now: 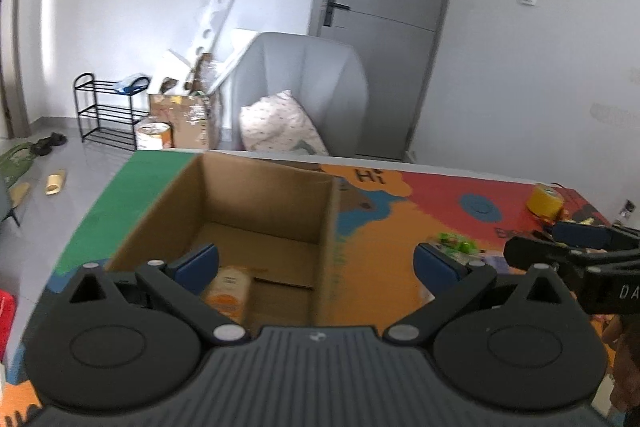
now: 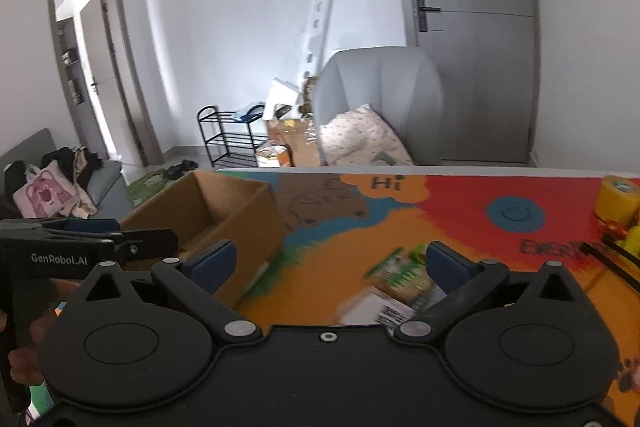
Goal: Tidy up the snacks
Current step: 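Move both open grippers back from the box to the snack pile, then grasp the pink pastry pack with the left gripper while the right gripper grasps the red candy bar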
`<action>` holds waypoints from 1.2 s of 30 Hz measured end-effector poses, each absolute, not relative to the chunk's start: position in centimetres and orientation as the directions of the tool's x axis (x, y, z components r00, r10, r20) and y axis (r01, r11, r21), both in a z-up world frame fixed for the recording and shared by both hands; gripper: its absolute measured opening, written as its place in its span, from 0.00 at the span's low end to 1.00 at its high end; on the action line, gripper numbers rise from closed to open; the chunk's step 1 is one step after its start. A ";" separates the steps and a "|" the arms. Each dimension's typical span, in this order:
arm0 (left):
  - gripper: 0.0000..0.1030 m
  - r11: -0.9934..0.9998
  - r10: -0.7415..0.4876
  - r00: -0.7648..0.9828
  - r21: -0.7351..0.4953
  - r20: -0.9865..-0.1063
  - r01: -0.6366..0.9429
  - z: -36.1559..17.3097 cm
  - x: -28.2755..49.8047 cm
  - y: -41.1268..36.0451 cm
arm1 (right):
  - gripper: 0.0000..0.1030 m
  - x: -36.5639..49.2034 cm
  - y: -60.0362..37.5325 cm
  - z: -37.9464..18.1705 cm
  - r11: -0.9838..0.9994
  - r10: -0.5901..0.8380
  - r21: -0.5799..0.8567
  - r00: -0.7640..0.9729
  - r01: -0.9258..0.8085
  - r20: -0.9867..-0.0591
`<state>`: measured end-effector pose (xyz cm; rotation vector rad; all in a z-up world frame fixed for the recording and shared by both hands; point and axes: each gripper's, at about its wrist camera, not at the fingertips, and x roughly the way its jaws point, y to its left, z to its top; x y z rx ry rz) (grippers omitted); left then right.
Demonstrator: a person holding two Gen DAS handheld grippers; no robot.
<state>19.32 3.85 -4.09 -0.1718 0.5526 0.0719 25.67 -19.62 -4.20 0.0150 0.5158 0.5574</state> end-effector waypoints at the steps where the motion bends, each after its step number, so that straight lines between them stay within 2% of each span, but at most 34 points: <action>1: 1.00 0.984 0.016 0.851 -0.142 -0.524 -0.106 -4.0 19.3 3.3 | 1.00 25.5 -20.2 -4.2 0.857 0.502 0.153 0.731 -0.492 -0.463; 15: 1.00 0.986 -0.074 0.840 -0.165 -0.537 -0.019 -5.4 19.4 -2.6 | 1.00 23.8 -27.8 -6.0 0.911 0.408 0.169 0.769 -0.375 -0.492; 26: 1.00 0.981 -0.119 0.827 -0.193 -0.550 0.013 -6.9 20.0 -5.3 | 0.99 23.7 -31.2 -7.4 0.920 0.391 0.192 0.776 -0.341 -0.496; 32: 0.98 0.982 -0.117 0.802 -0.188 -0.585 0.006 -8.5 20.9 -5.9 | 0.92 24.0 -31.2 -9.0 0.921 0.389 0.204 0.752 -0.332 -0.532; 36: 0.97 0.984 -0.113 0.790 -0.176 -0.602 0.008 -9.7 21.5 -5.9 | 0.76 24.7 -31.0 -10.4 0.920 0.391 0.230 0.726 -0.317 -0.566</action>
